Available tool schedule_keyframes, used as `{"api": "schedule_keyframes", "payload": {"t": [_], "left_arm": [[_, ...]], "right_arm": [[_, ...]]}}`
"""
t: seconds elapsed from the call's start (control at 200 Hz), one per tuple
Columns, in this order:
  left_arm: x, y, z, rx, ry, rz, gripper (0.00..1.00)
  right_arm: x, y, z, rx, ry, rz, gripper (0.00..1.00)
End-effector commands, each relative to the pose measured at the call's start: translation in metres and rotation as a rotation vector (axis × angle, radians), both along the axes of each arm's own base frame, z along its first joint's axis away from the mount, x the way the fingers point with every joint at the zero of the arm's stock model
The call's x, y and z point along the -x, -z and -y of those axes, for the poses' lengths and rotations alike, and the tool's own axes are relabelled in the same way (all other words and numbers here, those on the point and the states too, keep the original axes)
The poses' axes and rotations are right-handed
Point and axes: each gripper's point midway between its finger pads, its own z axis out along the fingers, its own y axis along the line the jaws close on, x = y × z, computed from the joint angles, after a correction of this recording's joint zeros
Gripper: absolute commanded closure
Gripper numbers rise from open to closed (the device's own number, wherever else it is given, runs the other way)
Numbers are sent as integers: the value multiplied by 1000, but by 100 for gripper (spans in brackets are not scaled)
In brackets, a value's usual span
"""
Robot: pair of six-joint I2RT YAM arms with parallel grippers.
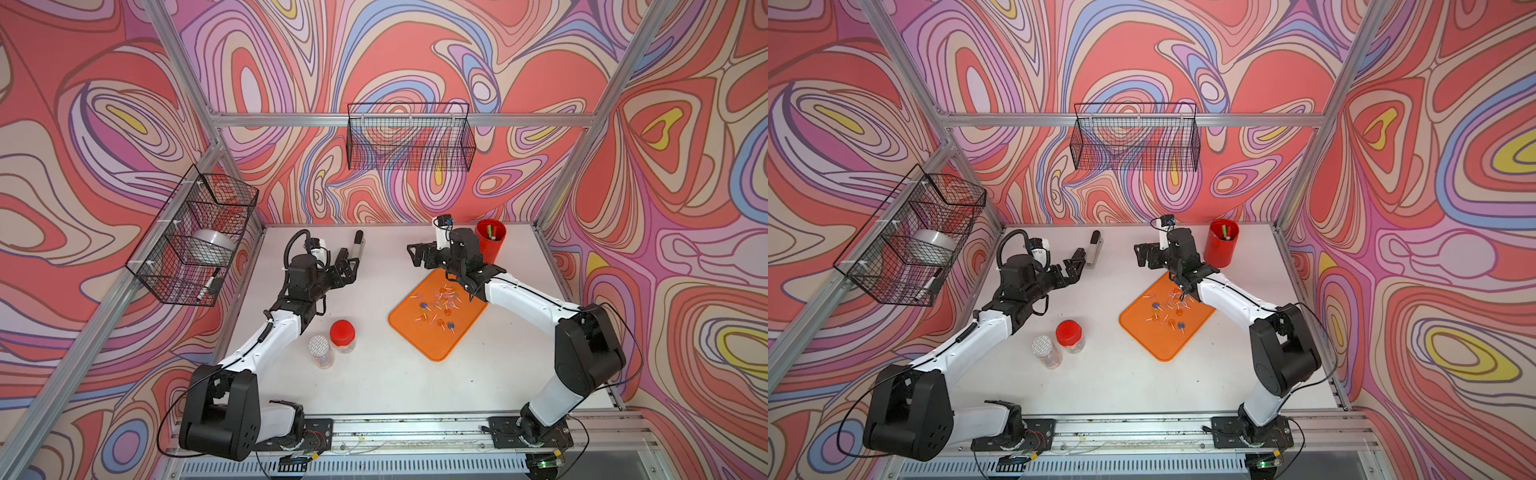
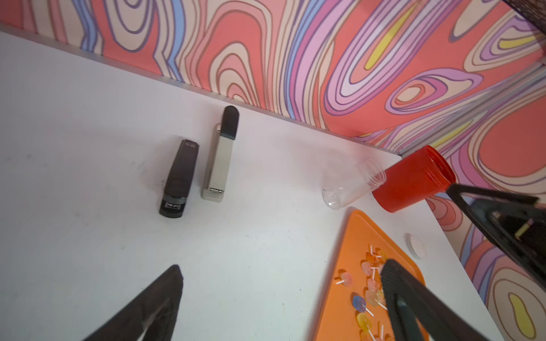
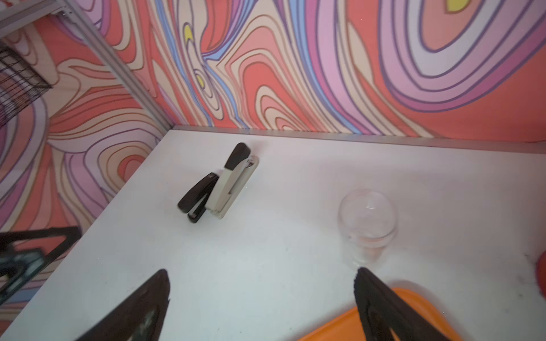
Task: Pour the candies out of the jar
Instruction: Place the jar at the center of the board, then pick up the jar from the center of the board.
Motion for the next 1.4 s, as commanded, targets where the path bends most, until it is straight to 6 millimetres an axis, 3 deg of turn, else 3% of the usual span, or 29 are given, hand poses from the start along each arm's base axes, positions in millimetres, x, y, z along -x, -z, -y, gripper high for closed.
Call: {"api": "schedule_keyframes", "payload": {"t": [0.0, 0.25, 0.401, 0.416, 0.486, 0.701, 1.062, 1.392], "left_arm": [[-4, -15, -27, 40, -106, 46, 0], [-10, -13, -61, 75, -189, 40, 0], [-8, -10, -69, 64, -217, 27, 0], [-8, -10, -70, 64, -219, 29, 0], [-8, -9, -70, 65, -219, 28, 0], [-9, -9, -68, 75, -206, 29, 0], [-13, -5, -67, 104, -195, 16, 0], [-14, -4, -64, 120, -175, 5, 0]], "right_arm": [[56, 35, -31, 34, -124, -157, 1], [152, 57, -141, 35, -450, -195, 7], [184, 58, -186, 1, -563, -161, 9], [184, 71, -190, 20, -568, -176, 9], [190, 82, -204, 59, -599, -170, 10], [183, 100, -218, 163, -596, -114, 14], [190, 122, -236, 306, -626, -38, 17], [178, 135, -235, 352, -573, -34, 21]]}}
